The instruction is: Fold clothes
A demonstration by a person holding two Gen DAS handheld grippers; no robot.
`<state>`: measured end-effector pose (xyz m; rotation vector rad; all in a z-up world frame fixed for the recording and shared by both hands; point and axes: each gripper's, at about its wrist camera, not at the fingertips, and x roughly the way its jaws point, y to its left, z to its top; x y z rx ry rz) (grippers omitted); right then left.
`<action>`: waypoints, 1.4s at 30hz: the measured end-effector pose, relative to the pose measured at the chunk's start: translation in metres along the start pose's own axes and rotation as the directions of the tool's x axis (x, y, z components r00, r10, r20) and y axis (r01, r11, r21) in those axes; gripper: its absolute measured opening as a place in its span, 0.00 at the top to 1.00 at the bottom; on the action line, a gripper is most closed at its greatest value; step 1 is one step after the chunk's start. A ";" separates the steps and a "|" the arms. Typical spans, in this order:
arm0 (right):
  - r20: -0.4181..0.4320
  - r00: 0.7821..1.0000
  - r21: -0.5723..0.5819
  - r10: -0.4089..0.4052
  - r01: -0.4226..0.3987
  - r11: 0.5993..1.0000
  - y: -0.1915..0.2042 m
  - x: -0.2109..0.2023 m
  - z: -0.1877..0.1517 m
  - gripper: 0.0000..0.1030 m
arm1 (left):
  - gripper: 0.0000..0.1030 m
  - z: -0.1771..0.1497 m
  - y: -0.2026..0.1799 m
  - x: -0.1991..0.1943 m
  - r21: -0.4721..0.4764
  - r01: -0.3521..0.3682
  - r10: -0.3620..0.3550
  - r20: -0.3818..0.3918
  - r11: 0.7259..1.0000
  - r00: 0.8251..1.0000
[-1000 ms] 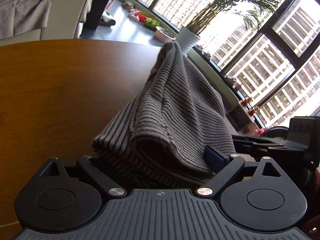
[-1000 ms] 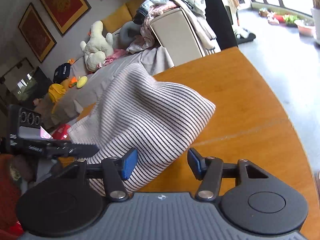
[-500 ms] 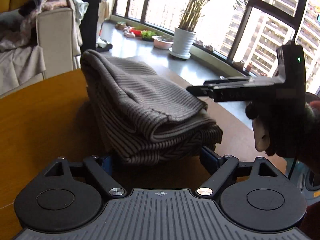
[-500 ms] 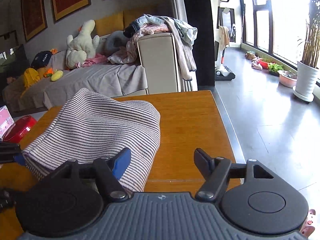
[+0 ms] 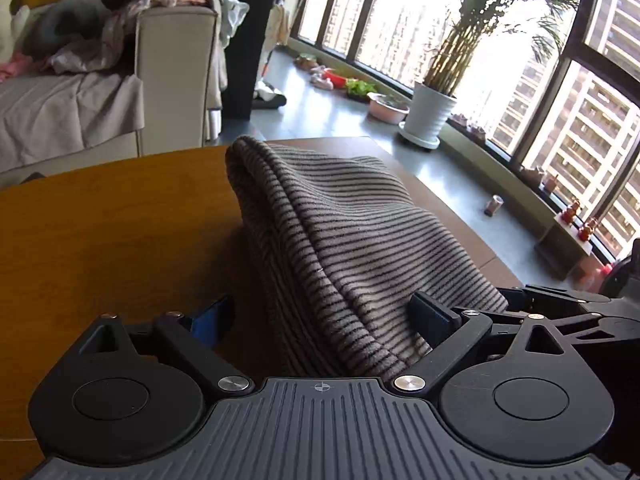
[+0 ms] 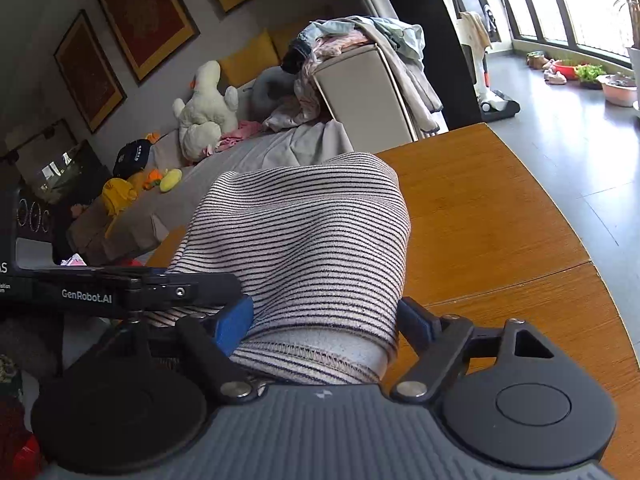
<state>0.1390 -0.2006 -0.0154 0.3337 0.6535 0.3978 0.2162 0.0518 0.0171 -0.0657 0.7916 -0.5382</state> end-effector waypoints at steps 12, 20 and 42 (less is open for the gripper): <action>0.008 0.997 -0.216 -0.075 0.075 0.974 0.004 -0.033 0.007 0.27 | 0.19 -0.022 -0.039 0.002 -0.013 0.101 -0.102 -0.036 0.995 0.994; 0.069 0.987 -0.397 -0.145 0.161 0.903 0.029 -0.057 0.004 0.26 | 0.18 -0.027 -0.031 -0.048 0.053 -0.029 0.023 0.112 0.998 0.993; 0.059 0.993 -0.535 -0.100 0.116 0.837 0.099 -0.013 -0.022 0.49 | 0.19 -0.043 0.036 -0.079 -0.112 -0.193 0.207 0.128 0.975 0.970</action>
